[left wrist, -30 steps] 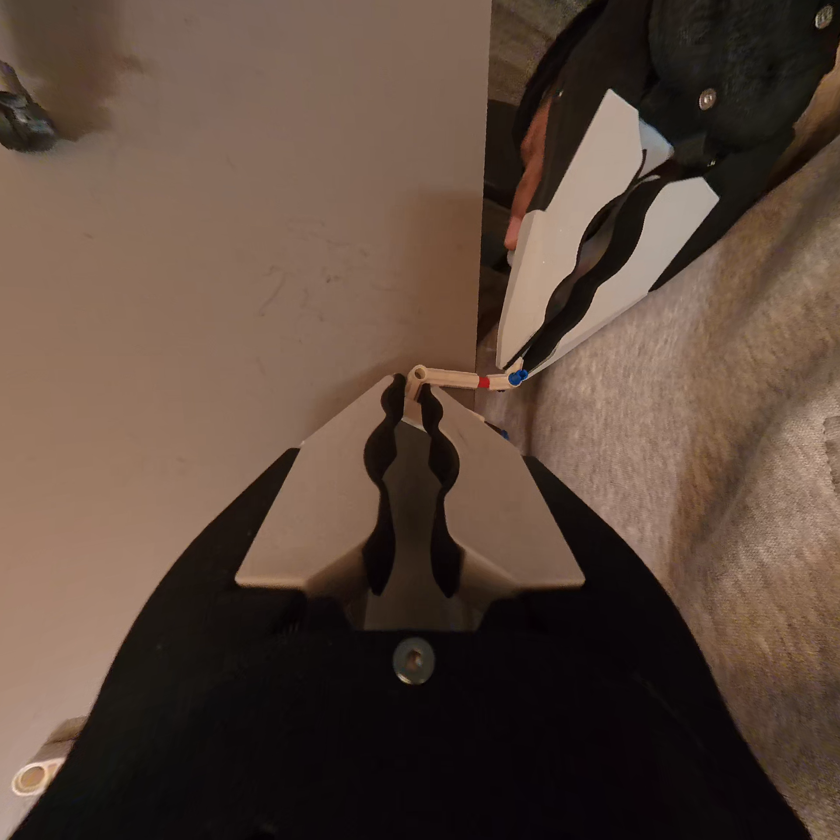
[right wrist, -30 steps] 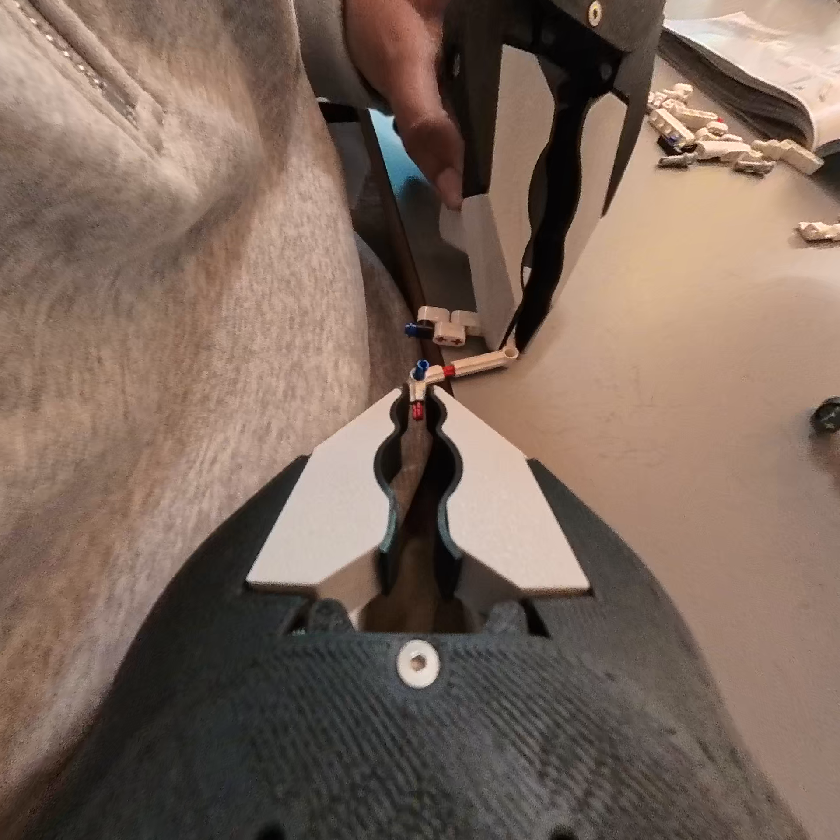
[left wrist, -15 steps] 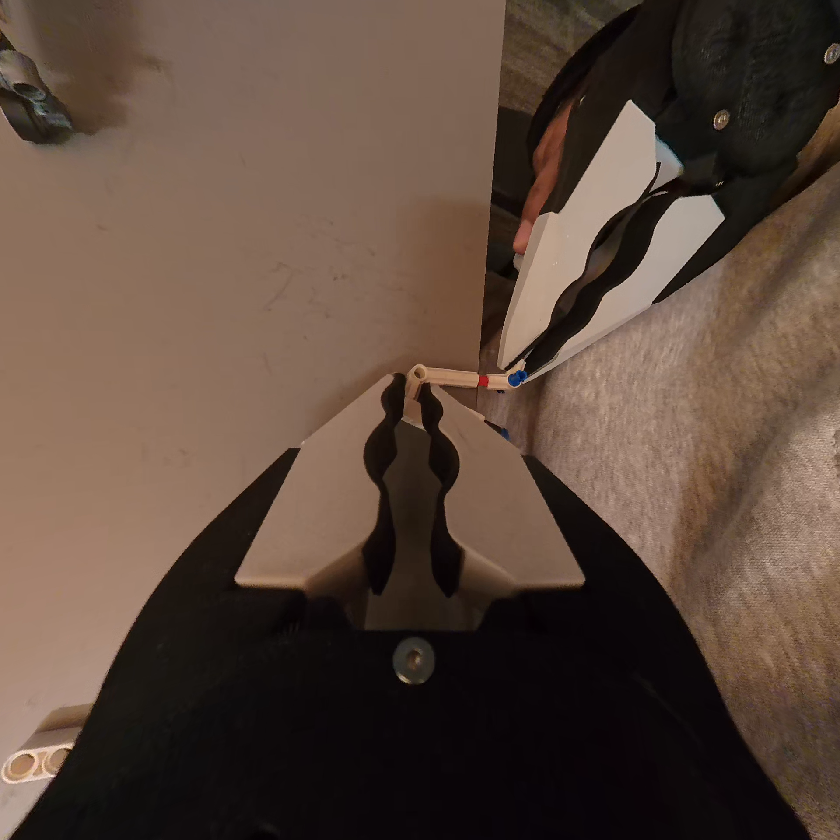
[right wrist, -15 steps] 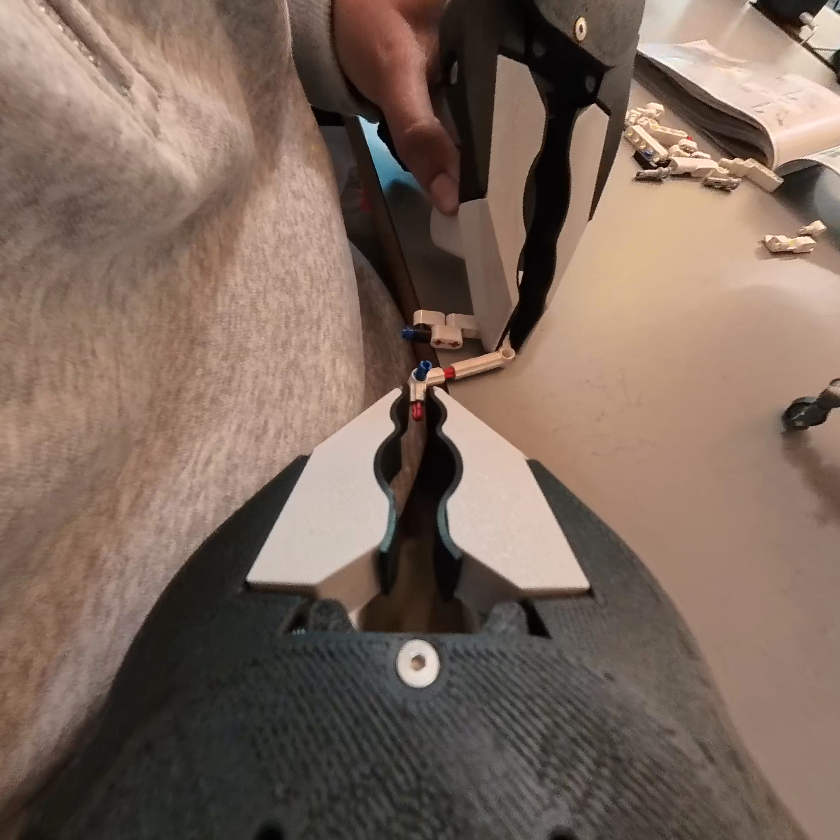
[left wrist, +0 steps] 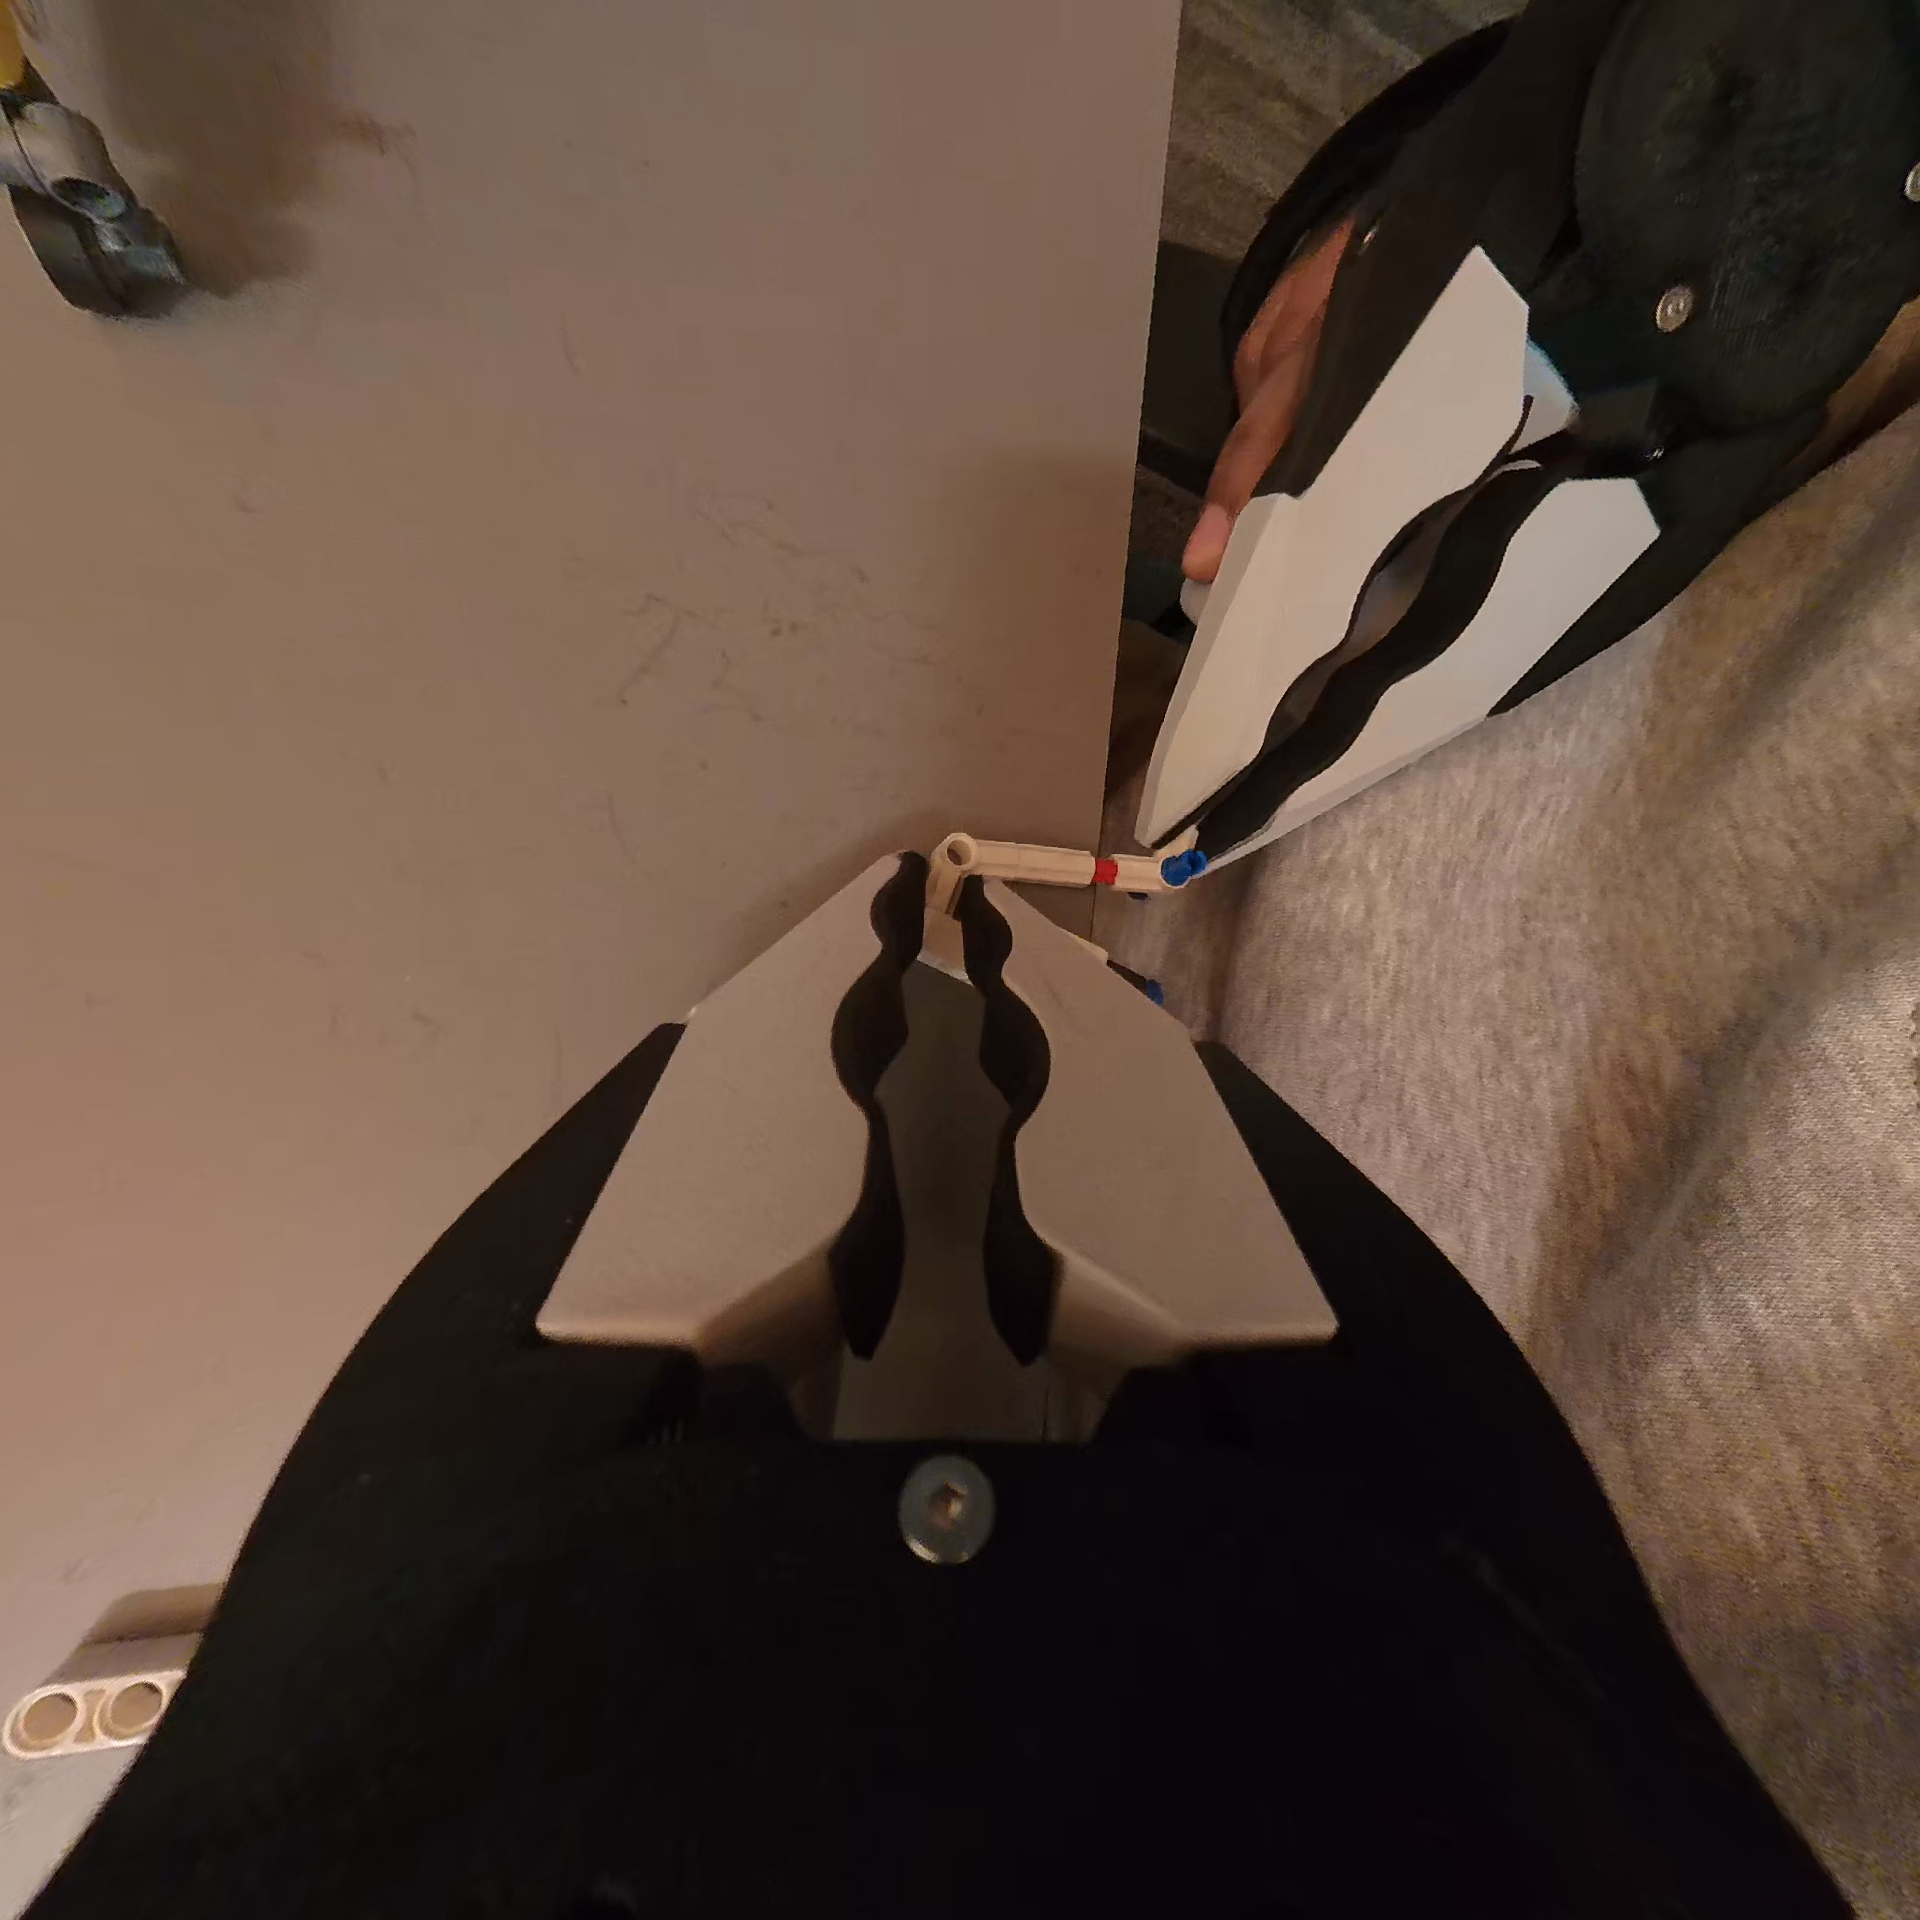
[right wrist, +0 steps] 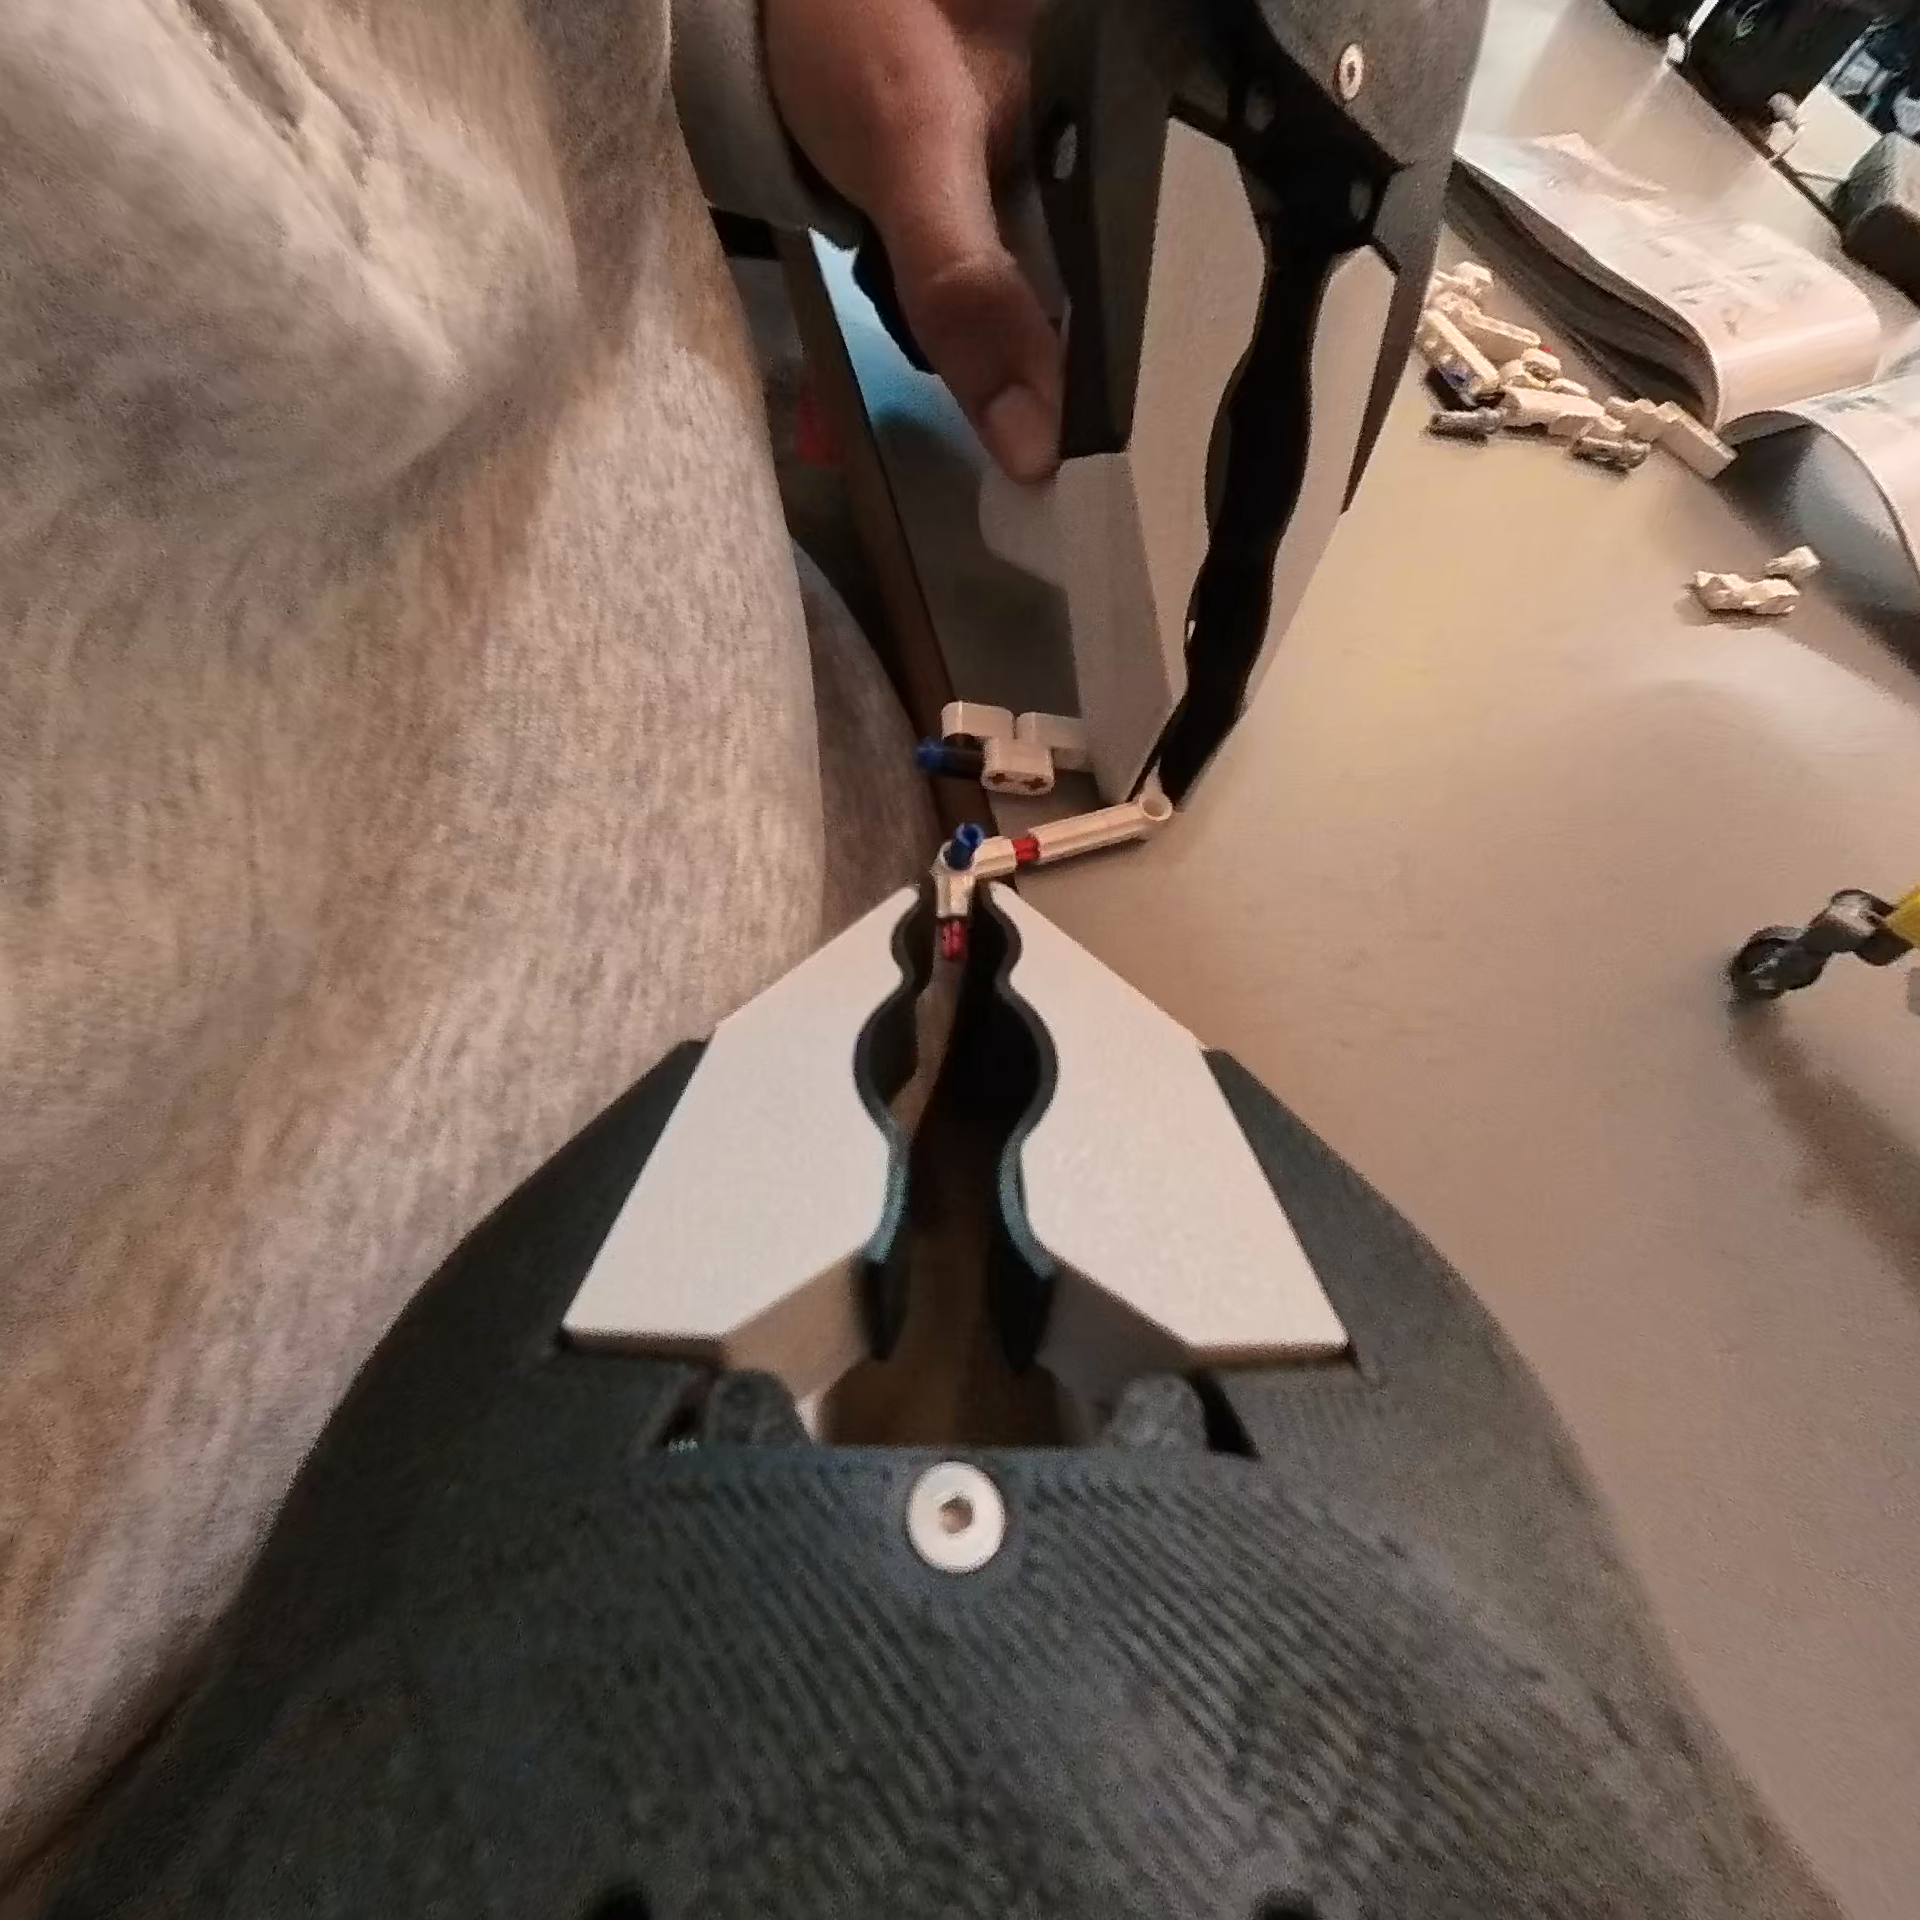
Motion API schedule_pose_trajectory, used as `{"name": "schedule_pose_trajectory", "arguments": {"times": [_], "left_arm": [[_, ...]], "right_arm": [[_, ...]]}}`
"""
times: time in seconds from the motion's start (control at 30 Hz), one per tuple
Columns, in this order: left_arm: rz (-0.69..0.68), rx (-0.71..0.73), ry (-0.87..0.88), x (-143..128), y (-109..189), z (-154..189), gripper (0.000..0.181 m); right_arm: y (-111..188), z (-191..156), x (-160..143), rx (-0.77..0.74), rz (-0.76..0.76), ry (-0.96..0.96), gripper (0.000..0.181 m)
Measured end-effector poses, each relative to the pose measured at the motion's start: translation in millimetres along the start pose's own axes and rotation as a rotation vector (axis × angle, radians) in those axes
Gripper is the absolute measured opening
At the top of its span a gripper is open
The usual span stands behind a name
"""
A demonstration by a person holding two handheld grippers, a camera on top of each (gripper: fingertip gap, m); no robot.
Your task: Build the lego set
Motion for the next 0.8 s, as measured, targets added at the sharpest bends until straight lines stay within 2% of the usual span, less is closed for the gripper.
{"name": "schedule_pose_trajectory", "arguments": {"times": [0.1, 0.33, 0.8], "left_arm": [[-0.001, 0.002, 0.003, 0.0, 0.0, -0.1, 0.008], [-0.004, 0.014, -0.005, 0.0, 0.0, 0.1, 0.007], [-0.023, 0.065, -0.059, 0.8, 0.0, -0.6, 0.008]], "right_arm": [[-1.8, -0.1, -3.2, -0.012, -0.031, 0.056, 0.005], [-2.1, 0.6, -2.1, 0.002, -0.043, 0.000, 0.005], [-2.5, 7.2, -0.1, 0.041, -0.157, -0.323, 0.005]]}}
Point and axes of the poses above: each gripper's, where its closed fingertips meet, y back along the fingers, x out of its top, z = x × y across the jaws, the point moved 3 cm from there along y, back along the fingers, and after that the axes turned 12 degrees about z, right-handed, at the moved point
